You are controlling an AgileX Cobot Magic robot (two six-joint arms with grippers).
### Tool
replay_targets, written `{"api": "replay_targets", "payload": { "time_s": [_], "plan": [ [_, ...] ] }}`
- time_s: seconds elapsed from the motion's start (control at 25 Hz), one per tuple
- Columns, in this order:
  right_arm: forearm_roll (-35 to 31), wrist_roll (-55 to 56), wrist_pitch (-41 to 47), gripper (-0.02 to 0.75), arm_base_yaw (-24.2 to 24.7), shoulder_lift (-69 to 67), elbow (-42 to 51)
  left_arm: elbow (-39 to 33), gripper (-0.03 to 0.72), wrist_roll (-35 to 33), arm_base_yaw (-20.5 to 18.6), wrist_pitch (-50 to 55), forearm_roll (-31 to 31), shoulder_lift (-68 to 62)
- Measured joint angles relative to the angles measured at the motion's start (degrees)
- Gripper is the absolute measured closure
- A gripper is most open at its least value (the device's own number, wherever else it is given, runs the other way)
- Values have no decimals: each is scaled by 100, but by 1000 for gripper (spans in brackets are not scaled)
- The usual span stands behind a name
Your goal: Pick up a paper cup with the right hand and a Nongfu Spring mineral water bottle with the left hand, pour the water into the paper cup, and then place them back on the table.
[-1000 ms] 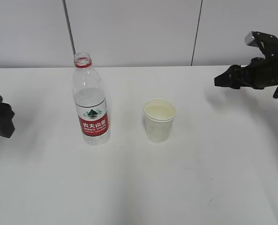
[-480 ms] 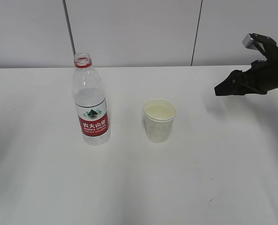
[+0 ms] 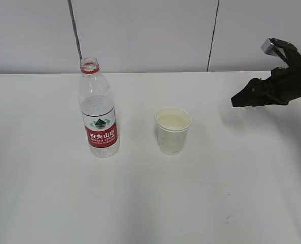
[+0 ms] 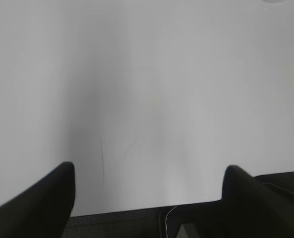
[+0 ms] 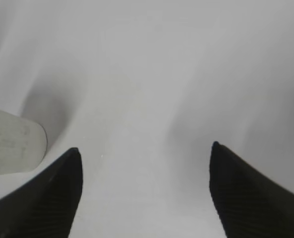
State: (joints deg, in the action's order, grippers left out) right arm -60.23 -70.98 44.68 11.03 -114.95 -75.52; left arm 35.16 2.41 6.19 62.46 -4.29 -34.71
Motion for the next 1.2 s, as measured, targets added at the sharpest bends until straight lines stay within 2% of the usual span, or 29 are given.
{"api": "replay_targets", "payload": {
  "time_s": [0.28,0.56,1.2],
  "plan": [
    [2,-3,91,149,0,0,0,-325,134,1,0,251,92,1115],
    [11,-3,147,149,0,0,0,-532,137,6,0,57,111,2245],
    [14,-3,147,150,0,0,0,-532,137,6,0,52,115,3218]
  ]
}}
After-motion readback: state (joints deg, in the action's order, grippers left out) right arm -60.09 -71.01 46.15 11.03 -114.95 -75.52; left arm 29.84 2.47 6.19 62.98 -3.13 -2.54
